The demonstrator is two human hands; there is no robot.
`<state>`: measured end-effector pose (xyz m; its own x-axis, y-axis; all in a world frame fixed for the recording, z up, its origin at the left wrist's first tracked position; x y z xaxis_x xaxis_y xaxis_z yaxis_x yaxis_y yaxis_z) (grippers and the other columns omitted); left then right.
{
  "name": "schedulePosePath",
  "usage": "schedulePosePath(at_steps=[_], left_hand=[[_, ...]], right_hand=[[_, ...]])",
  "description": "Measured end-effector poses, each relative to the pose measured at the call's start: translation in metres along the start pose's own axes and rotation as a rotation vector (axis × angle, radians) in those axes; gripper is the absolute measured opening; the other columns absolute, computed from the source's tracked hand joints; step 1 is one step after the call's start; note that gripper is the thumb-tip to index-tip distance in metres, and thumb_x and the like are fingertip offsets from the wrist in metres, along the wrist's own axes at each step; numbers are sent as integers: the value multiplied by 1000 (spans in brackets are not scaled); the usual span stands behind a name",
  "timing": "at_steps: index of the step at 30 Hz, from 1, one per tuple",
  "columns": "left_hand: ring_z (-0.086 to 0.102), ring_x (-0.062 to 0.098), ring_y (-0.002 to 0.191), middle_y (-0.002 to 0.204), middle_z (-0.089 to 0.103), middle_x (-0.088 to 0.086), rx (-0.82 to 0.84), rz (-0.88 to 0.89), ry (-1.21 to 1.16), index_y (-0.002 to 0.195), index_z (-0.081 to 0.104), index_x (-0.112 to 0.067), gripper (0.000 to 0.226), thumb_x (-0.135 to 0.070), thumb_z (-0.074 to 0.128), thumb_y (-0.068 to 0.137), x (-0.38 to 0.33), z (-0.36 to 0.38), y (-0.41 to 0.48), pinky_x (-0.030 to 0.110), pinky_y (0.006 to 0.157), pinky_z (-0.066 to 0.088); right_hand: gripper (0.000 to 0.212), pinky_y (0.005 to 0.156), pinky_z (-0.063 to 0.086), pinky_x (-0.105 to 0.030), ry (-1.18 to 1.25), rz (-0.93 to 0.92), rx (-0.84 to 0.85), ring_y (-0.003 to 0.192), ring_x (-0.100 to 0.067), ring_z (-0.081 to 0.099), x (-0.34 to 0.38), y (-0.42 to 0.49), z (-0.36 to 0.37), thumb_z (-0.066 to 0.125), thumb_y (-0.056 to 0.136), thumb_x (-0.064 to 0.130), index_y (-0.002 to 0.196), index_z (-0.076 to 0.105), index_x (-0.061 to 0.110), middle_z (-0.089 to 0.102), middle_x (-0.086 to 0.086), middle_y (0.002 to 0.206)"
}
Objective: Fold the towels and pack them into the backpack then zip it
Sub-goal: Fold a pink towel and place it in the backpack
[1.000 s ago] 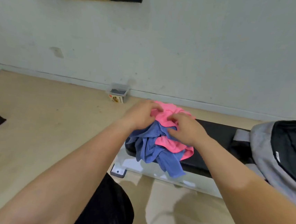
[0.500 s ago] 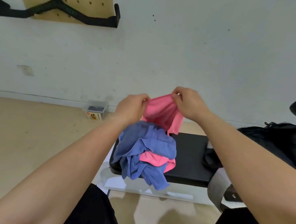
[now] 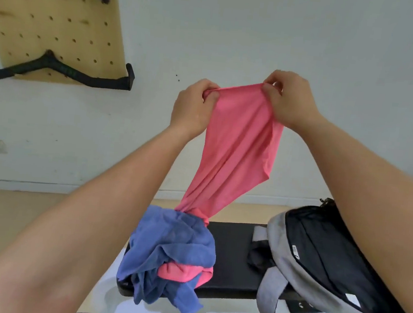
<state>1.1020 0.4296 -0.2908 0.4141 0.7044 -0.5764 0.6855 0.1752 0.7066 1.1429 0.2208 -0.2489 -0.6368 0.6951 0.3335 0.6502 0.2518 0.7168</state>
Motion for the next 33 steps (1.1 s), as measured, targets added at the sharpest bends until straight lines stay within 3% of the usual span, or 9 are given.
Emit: schedulePosePath(at_steps=[2,8,11,14,17,20,24,28,33], left_hand=[[57,7,81,81,59,-19,9,-34,-77,100,70,-18,17,-19,53,95,-5,12,-3,24,75,45],[60,11,81,85,66,-13,261,-91,-20,98,71,-20,14,-19,59,93,23,72,-64,27,75,45],[61,8,68,80,65,-15,358,-174,-36,98,72,-20,16,-17,58,93,42,93,-93,31,64,50],[67,17,66,84,71,0,429,-271,-106,96,73,-20,18,-11,57,93,56,103,-117,30,54,55],[72,19,71,88,74,5,474,-384,-197,97,72,-18,19,-8,56,95,76,105,-138,28,56,57],[72,15,79,90,74,2,548,-479,-168,109,69,-18,21,-8,59,94,105,100,-158,35,75,60],[60,27,117,128,64,6,723,-447,435,137,52,-21,60,-39,72,83,153,77,-189,39,100,47],[52,31,125,138,55,4,847,-417,709,139,49,-32,77,-62,70,72,185,61,-225,43,100,45],[50,26,126,142,51,-4,802,-372,693,138,50,-36,70,-60,68,76,201,52,-243,43,100,43]], right_hand=[[20,71,34,-26,44,57,-6,80,-16,51,-5,-8,-5,51,97,26,98,67,14,59,0,83],[24,59,35,-28,114,181,343,68,-10,52,-52,-95,54,67,87,48,86,67,25,57,12,72],[27,56,34,-24,176,226,491,62,-6,48,-71,-132,88,74,81,50,98,67,30,51,10,67],[17,55,30,-28,192,198,604,54,-10,42,-75,-155,120,76,80,46,86,66,33,44,6,59],[40,66,40,-30,210,189,686,76,-15,50,-75,-172,159,84,69,45,100,67,26,56,-2,81],[61,71,43,-31,179,190,860,87,-21,54,-73,-193,205,87,59,46,111,59,31,57,-6,97],[85,95,48,-39,72,201,1030,115,-31,57,-68,-218,264,81,70,41,144,42,28,54,-11,132],[64,95,45,-36,70,193,1013,120,-33,55,-59,-224,298,71,84,28,142,45,20,57,-14,135],[27,74,41,-29,127,193,888,99,-25,64,-64,-210,300,74,82,24,107,68,15,71,-7,108]])
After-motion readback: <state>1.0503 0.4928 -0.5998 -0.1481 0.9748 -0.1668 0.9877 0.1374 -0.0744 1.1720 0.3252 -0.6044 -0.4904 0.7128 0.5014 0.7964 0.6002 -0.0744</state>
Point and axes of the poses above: each hand's wrist, its own y-axis towards the middle knuckle, its own z-axis out of the palm, x = y × z, the point moved 3 cm from there along y, towards the middle knuckle
